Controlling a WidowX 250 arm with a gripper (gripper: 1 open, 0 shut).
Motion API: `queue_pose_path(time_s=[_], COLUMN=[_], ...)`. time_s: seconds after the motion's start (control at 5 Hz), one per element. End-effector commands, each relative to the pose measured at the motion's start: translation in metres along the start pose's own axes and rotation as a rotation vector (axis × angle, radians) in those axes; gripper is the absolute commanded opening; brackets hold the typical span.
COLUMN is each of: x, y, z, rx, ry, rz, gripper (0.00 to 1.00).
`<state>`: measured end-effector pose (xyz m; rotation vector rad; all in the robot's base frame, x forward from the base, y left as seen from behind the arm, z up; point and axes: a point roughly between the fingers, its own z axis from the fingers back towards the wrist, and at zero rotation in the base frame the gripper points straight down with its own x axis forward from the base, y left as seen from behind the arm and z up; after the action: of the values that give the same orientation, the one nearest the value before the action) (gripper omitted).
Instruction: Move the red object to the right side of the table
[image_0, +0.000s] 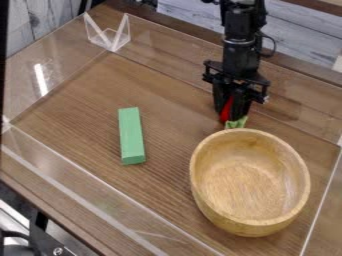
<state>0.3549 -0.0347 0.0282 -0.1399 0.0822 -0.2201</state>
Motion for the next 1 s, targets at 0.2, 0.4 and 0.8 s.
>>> queue_pose_path(time_s=[0.2,0.4,0.8], x=[0.02,0.015,-0.003], y=[0.002,0.003,0.011], z=[0.029,0.027,0.037], rx=[0.004,-0.002,0.004], ry=[-0.071,-0.082,-0.111], rz=[0.056,0.095,0.132], gripper=[1.0,1.0,1.0])
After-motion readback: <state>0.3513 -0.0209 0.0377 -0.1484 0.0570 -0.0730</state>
